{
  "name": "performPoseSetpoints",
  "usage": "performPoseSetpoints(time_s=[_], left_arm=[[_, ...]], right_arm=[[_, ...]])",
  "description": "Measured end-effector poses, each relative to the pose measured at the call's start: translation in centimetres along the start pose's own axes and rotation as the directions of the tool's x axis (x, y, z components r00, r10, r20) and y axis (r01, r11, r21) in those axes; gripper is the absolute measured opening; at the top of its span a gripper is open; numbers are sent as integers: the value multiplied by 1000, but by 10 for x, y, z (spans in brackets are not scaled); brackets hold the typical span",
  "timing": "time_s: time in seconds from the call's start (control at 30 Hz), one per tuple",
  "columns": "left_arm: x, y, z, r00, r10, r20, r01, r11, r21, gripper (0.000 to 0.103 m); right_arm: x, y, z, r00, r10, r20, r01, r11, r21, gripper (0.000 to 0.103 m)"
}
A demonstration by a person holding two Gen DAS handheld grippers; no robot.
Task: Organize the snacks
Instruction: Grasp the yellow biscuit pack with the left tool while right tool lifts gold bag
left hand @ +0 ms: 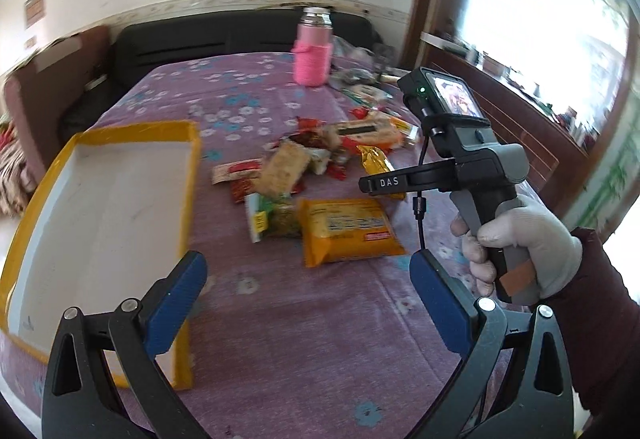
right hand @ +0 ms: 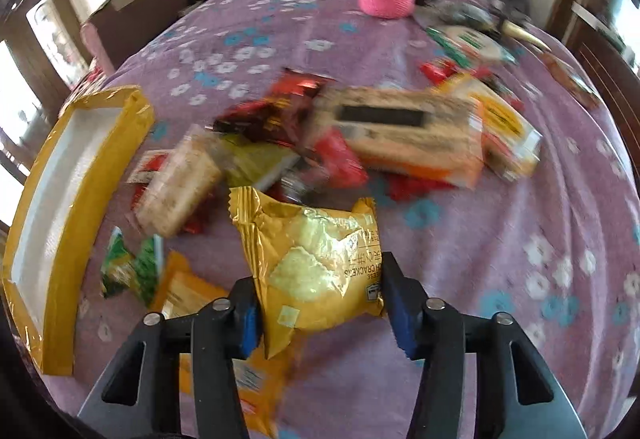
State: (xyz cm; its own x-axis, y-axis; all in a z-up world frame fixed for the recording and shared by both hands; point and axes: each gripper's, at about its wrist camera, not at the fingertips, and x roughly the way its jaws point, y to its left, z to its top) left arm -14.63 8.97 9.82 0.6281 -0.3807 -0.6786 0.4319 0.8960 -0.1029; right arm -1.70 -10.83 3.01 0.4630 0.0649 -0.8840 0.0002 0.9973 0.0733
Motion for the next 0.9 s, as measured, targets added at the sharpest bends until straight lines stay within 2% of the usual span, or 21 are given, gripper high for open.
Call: performPoseSetpoints(time_s=[0.17,0.27,0.33,0.47,0.63,0.77,0.83,0.9], left_arm=[[29,-28,15,997,-45,-68,52,993,105,102],[57,-42,30,990,-74,-119,92,984,151,102],[86,-47,44,979,-98,-178,127,980,156,102],[131,-43,61,947,-162,-279,200,973,114,101],[161,-45,64,935,-128,-329,194,965,175,101],[171,-51,51,892,-132,-432,251,940,230,101],[167,-58,40,877,-122,-465,274,922,274,99],[156,-64,25,859,-144,-491,315,905,286,99]], right_arm=[[-23,-39,-29,999,16,41,-20,995,94,47],[-33,-65,-47,991,91,98,-105,983,148,40],[-32,-82,-55,980,144,136,-168,968,187,35],[-24,-107,-58,959,231,167,-269,927,261,34],[-22,-112,-59,947,257,195,-304,913,273,36],[-22,-119,-60,936,283,209,-337,892,300,39],[-23,-122,-61,934,285,217,-343,886,311,42],[-24,-124,-62,933,283,224,-345,883,319,46]])
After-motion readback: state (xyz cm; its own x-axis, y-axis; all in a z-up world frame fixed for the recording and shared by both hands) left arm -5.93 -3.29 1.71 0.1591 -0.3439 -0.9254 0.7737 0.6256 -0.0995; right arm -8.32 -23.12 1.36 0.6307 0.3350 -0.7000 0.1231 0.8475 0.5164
